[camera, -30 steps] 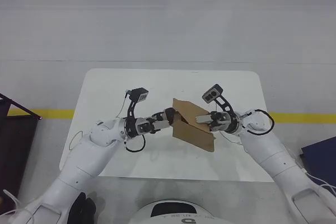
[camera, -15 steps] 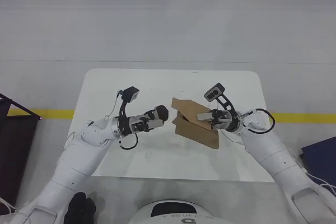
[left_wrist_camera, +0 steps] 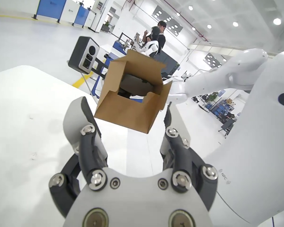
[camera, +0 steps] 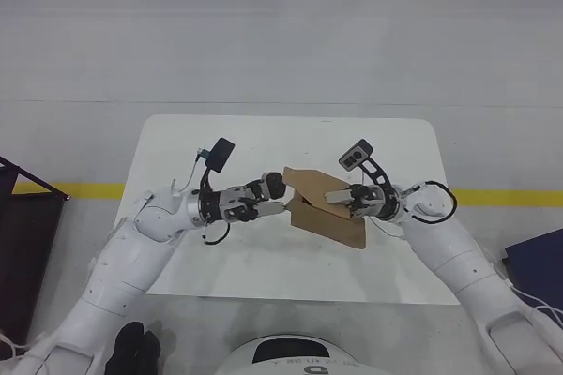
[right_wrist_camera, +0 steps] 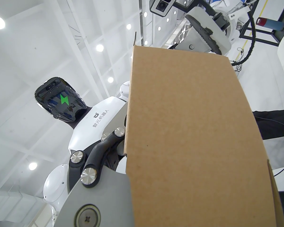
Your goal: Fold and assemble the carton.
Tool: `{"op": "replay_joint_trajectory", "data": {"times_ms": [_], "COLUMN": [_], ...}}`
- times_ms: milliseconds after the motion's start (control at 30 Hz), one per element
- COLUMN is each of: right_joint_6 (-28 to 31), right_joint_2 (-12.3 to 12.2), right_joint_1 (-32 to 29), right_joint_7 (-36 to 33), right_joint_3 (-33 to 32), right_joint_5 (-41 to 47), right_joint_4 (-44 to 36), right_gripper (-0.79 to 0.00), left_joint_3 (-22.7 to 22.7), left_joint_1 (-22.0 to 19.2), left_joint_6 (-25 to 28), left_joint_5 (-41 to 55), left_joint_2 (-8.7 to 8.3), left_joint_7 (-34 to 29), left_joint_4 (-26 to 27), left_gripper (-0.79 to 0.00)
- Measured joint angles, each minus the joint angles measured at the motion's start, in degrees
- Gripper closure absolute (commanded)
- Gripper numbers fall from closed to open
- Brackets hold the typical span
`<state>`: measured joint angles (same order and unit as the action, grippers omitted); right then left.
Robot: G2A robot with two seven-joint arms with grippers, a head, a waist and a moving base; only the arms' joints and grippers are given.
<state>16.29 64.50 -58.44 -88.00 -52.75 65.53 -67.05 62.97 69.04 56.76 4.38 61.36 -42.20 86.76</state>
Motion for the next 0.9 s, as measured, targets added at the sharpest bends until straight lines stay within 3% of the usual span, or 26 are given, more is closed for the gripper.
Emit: {"op": "replay_joint_trajectory", "data": {"times_ms": [267,533,900], "right_joint_6": [0.0,0.0,0.0], "right_joint_2": [-0.2,-0.2,-0.5], "right_joint_1": [-0.3,-0.2,-0.6], "right_joint_7": [0.0,0.0,0.0], "right_joint_3": [-0.1,0.2,-0.1], "right_joint_5": [-0.7,-0.7,-1.1], "right_joint_4": [-0.9,-1.4,-2.2], "right_gripper": [0.0,0.0,0.0], "left_joint_3": [-1.9,-2.1,-4.2], "left_joint_1": [-0.7,-1.1,-1.7], "left_joint_6": [1.2,-1.1,-2.0], "left_joint_5": [-1.3,-2.8,-4.4], "left_joint_2": [0.35,0.19,0.45], "left_joint_7": [2.4,3.0,4.0], "left_joint_4": [-0.1,-0.3,-0.2], "left_gripper": [-0.496,-0.428,-0.416]}}
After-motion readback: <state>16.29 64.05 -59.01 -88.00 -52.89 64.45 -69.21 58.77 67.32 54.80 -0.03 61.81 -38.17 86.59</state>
